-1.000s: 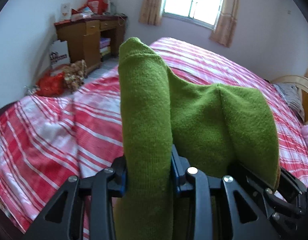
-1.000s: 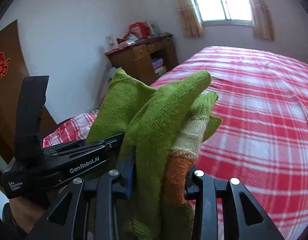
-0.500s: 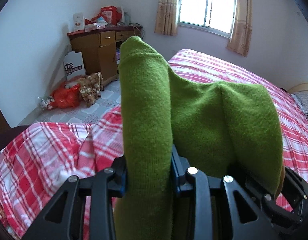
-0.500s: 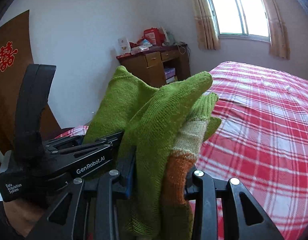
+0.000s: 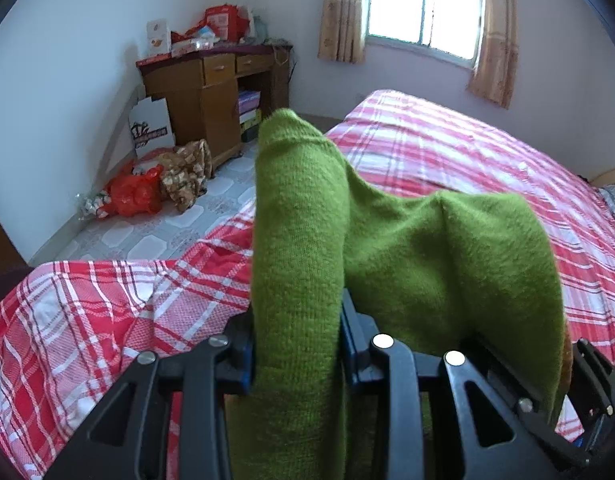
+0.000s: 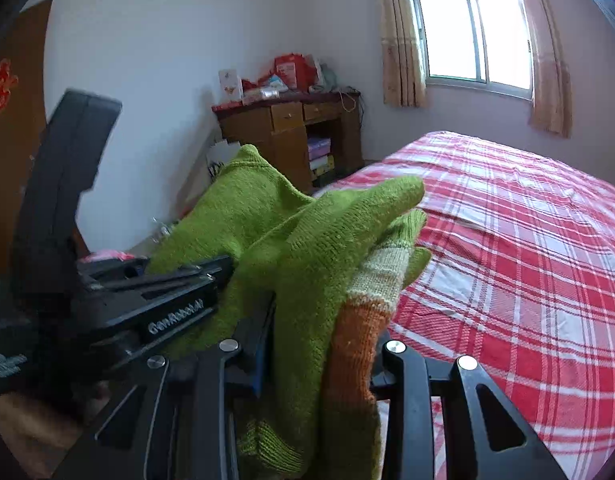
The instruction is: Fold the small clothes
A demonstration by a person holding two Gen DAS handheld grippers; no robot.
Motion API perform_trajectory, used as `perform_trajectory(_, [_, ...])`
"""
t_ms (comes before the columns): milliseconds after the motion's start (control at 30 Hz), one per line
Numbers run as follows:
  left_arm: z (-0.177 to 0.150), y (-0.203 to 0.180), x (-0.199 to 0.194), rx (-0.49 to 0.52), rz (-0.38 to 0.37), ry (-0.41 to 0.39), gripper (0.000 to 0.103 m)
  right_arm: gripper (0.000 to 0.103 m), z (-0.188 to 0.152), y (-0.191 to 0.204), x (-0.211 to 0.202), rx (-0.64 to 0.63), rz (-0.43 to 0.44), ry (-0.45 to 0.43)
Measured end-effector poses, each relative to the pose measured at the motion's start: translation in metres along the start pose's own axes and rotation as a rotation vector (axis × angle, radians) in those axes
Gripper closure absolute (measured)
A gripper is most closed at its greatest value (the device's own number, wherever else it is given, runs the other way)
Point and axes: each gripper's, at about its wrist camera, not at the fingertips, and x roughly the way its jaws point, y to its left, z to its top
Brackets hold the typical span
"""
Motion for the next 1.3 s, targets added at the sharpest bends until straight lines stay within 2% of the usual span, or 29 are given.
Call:
perform_trajectory(100, [-0.003,0.008,0.013,-0.028,0.007,0.039,0.061,0.068,-0.009,-0.020,0.025,0.057,0.009,0.073])
perform_trajectory(167, [-0.005,0.017,0.023,-0.069,-0.011,0.063,0.054,0.068,-0.017,-0.047,0.041,0.204,0.091,0.135])
perform_trajectory(267, [-0.007,0.018,0.028,-0.081,-0.002,0.046,0.046,0.064,-0.023,-0.073,0.054,0.363,0.194,0.169])
perform_trajectory(333, [-0.008,0.011,0.027,-0.044,0.049,0.025,0.038,0.062,-0.025,-0.077,0.057,0.388,0.210,0.179])
perform_trajectory(400, [-0.006,0.008,0.030,-0.035,0.064,0.024,0.033,0.058,-0.025,-0.079,0.059,0.401,0.217,0.192])
perform_trajectory(467, [-0.003,0.015,0.034,-0.084,0.041,0.053,0.026,0.057,-0.024,-0.084,0.057,0.414,0.228,0.201])
perform_trajectory(533, [-0.001,0.026,0.039,-0.150,0.017,0.083,0.016,0.057,-0.023,-0.088,0.043,0.422,0.203,0.178])
perform_trajectory(600, [-0.001,0.032,0.043,-0.196,-0.019,0.107,0.016,0.057,-0.020,-0.088,0.018,0.409,0.105,0.105])
perform_trajectory(667, [0.000,0.031,0.043,-0.198,-0.020,0.108,0.016,0.059,-0.016,-0.078,-0.011,0.334,-0.038,0.020])
perform_trajectory(700, [0.000,0.028,0.042,-0.186,-0.008,0.101,0.016,0.071,-0.012,-0.069,-0.022,0.270,-0.084,-0.009])
perform_trajectory(767, [0.000,0.022,0.040,-0.164,0.015,0.088,0.015,0.086,-0.006,-0.047,-0.034,0.166,-0.067,-0.020])
perform_trajectory(867, [0.000,0.022,0.041,-0.157,0.025,0.083,0.016,0.090,-0.003,-0.017,-0.033,0.056,-0.030,-0.005])
perform_trajectory(967, [0.000,0.022,0.041,-0.155,0.027,0.082,0.015,0.091,-0.011,0.000,-0.015,-0.013,-0.051,0.049])
perform_trajectory(1033, [0.000,0.022,0.042,-0.146,0.030,0.082,0.015,0.091,-0.023,-0.005,0.010,0.011,-0.084,0.134])
perform_trajectory(1067, [0.000,0.023,0.042,-0.140,0.033,0.081,0.015,0.093,-0.028,-0.012,0.019,0.036,-0.081,0.150])
perform_trajectory(1100, [0.001,0.022,0.042,-0.134,0.039,0.079,0.015,0.094,-0.030,-0.017,0.020,0.046,-0.080,0.129])
perform_trajectory(1300, [-0.002,0.021,0.035,-0.124,0.050,0.084,0.014,0.095,-0.024,-0.030,0.032,0.099,-0.082,0.139])
